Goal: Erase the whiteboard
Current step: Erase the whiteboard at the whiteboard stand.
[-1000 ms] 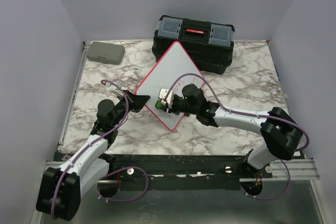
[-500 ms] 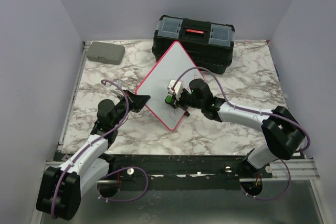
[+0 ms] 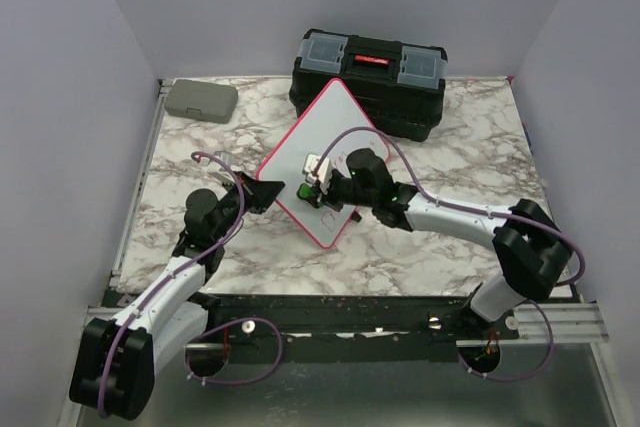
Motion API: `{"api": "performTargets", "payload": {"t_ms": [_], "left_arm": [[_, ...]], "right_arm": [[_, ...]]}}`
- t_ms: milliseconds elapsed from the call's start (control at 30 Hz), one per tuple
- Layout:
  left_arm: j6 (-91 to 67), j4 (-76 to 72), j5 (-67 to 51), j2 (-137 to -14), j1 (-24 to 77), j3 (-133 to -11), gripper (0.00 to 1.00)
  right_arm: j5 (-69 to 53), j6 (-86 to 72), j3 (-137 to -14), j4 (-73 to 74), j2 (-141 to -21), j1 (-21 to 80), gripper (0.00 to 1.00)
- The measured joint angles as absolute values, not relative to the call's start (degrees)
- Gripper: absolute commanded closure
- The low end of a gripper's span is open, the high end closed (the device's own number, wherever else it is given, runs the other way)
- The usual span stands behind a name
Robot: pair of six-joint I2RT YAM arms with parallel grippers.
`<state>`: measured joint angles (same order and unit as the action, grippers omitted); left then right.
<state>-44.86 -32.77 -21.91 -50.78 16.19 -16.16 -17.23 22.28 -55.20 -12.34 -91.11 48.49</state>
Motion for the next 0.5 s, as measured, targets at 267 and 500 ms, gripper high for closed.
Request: {"api": "performTargets", "payload": {"t_ms": [267,500], "left_arm": [[-44.82,-32.80,-21.91,-50.81,16.21,-16.16,1.00],[-44.84,-33.23,-22.17,-50.83,16.29,-16.16,1.00]], "right_arm": [[-19.53,24.14,-49.89,-11.90,-89.32,49.45,0.99],[-22.90,22.00,-50.52,-9.69,-89.91,42.09,0.99]]}}
